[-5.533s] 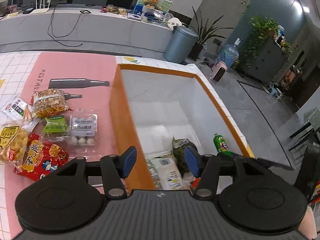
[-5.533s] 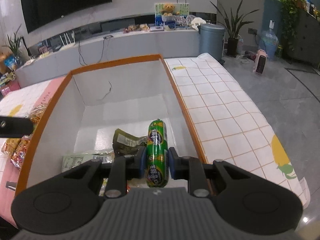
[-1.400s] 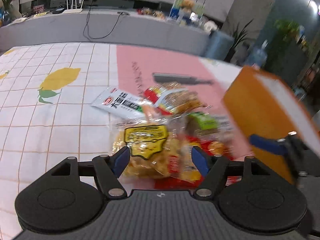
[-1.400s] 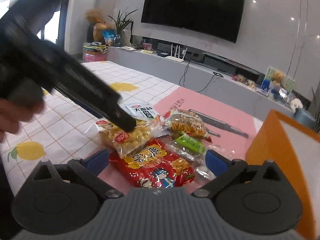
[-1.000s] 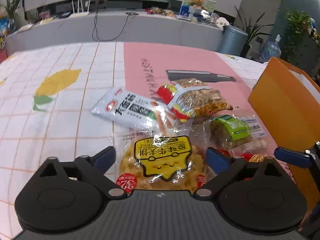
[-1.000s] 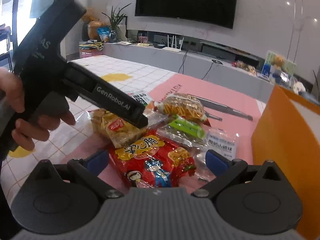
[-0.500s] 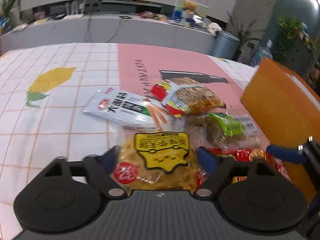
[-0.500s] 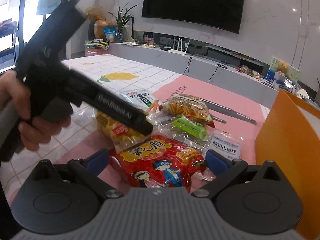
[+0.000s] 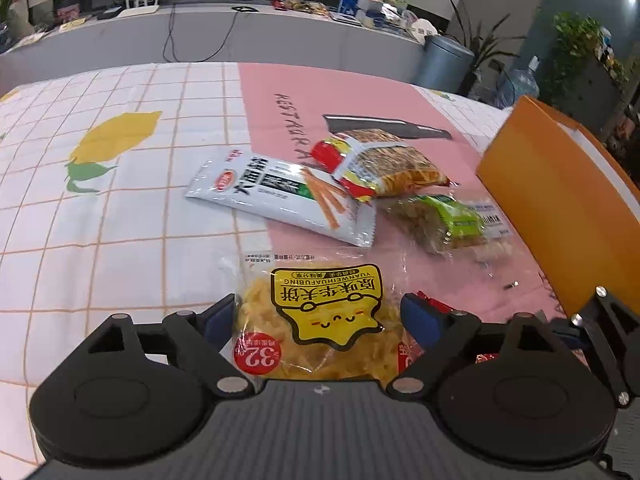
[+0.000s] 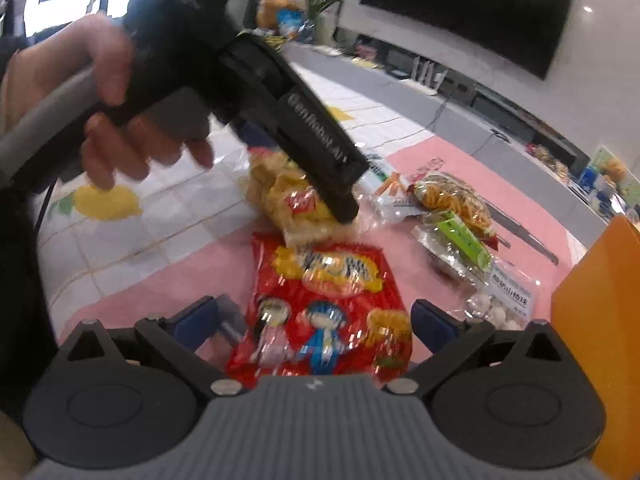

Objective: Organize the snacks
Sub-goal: 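Move both grippers over the snack pile toward the yellow and red bags, then grasp the yellow puff bag with the left gripper while the right grasps the red chip bag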

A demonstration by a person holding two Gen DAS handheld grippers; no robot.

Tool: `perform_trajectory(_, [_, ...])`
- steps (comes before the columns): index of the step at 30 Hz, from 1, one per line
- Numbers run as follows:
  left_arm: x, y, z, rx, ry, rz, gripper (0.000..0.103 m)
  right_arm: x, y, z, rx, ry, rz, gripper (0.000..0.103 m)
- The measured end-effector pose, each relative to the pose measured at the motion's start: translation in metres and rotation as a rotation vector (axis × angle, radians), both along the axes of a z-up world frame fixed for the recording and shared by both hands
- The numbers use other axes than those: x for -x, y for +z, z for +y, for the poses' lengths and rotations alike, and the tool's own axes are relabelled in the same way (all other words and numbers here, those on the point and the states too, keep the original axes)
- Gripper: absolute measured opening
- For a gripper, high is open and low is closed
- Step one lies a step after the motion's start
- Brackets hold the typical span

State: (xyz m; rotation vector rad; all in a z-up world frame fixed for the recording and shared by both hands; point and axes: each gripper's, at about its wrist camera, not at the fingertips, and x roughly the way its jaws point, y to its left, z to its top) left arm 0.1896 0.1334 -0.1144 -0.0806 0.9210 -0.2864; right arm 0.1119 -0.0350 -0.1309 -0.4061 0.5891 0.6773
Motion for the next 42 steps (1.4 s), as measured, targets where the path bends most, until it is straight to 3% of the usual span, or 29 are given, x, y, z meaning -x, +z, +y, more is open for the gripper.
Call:
perform_trajectory(4, [0.005,-0.004,-0.021,-0.073,-0.085,-0.033,0.103,-0.013,-0.002,-0.002,-0.065,-0.041,0.061,0.100])
perform_trajectory(7, [0.007,-0.010,-0.030,-0.089,-0.094,-0.045,0.103,-0.023,-0.006,-0.009,-0.149,-0.083,0.155,0.100])
perform_trajectory(15, [0.015,-0.016,-0.035,-0.096,-0.129,-0.106,0.103,-0.016,-0.006,-0.006,-0.134,-0.079,0.144,0.098])
perform_trajectory(17, [0.008,-0.013,-0.035,-0.101,-0.162,-0.070,0.103,-0.014,-0.004,-0.007,-0.128,-0.077,0.148,0.094])
perform_trajectory(18, [0.005,-0.010,-0.033,-0.091,-0.165,-0.050,0.103,-0.015,-0.003,-0.008,-0.127,-0.079,0.147,0.091])
perform_trajectory(23, [0.003,-0.004,-0.009,0.023,-0.058,-0.049,0.074,-0.010,0.000,-0.012,-0.122,-0.096,0.140,0.079])
perform_trajectory(26, [0.003,-0.001,0.005,0.081,0.001,-0.053,0.068,-0.009,0.001,-0.011,-0.109,-0.111,0.114,0.075])
perform_trajectory(31, [0.007,0.009,0.027,0.192,0.072,-0.097,0.066,-0.008,0.003,-0.016,-0.136,-0.128,0.116,0.074])
perform_trajectory(37, [0.021,0.024,0.047,0.346,0.091,-0.152,0.066,-0.004,0.013,-0.018,-0.190,-0.123,0.084,0.074])
perform_trajectory(42, [0.038,0.043,0.049,0.383,0.050,-0.221,0.065,0.003,0.028,-0.022,-0.253,-0.121,0.053,0.074])
